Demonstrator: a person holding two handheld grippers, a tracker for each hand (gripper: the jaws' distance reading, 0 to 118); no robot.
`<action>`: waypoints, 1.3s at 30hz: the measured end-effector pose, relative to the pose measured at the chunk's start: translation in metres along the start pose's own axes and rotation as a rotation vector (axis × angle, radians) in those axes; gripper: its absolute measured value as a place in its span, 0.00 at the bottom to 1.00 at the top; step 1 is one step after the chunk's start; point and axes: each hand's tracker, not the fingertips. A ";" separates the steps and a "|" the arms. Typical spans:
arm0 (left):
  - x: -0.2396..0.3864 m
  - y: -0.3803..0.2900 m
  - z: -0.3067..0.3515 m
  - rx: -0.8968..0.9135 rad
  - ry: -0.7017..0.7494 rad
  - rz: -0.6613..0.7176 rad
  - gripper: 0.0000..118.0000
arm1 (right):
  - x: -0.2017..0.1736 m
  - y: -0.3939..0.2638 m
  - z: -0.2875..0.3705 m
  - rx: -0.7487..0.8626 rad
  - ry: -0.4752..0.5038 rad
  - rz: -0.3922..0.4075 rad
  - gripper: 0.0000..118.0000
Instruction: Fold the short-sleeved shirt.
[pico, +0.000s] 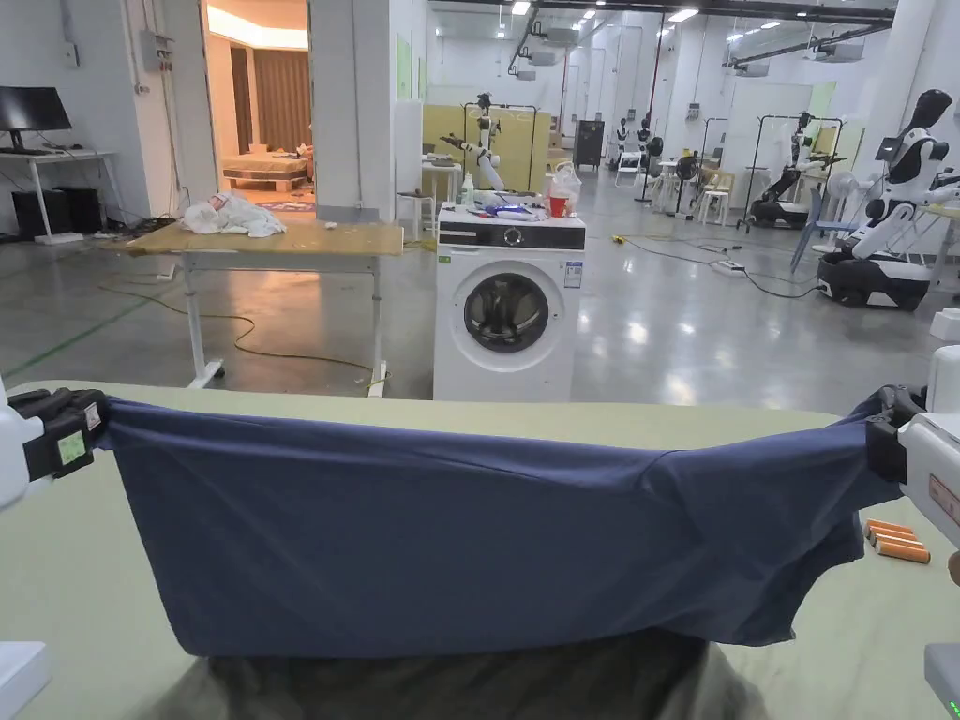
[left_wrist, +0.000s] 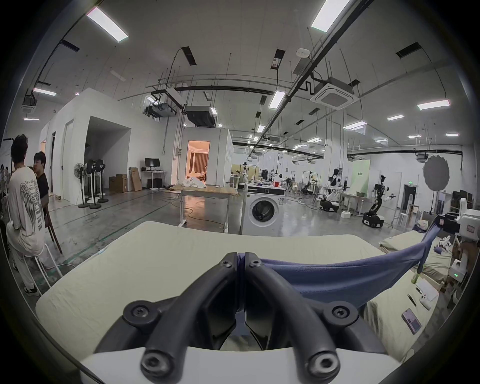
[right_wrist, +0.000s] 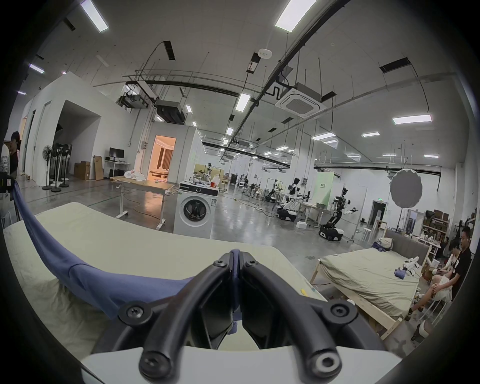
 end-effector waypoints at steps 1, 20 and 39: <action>-0.001 -0.003 0.007 -0.005 0.001 0.004 0.00 | 0.001 -0.004 0.006 -0.001 0.003 0.006 0.02; -0.003 -0.222 0.038 -0.456 0.071 0.030 0.00 | -0.029 -0.212 0.036 -0.506 0.157 -0.013 0.02; 0.026 -0.239 0.005 -0.339 0.024 0.010 0.49 | -0.069 -0.234 0.030 -0.313 0.230 -0.103 0.61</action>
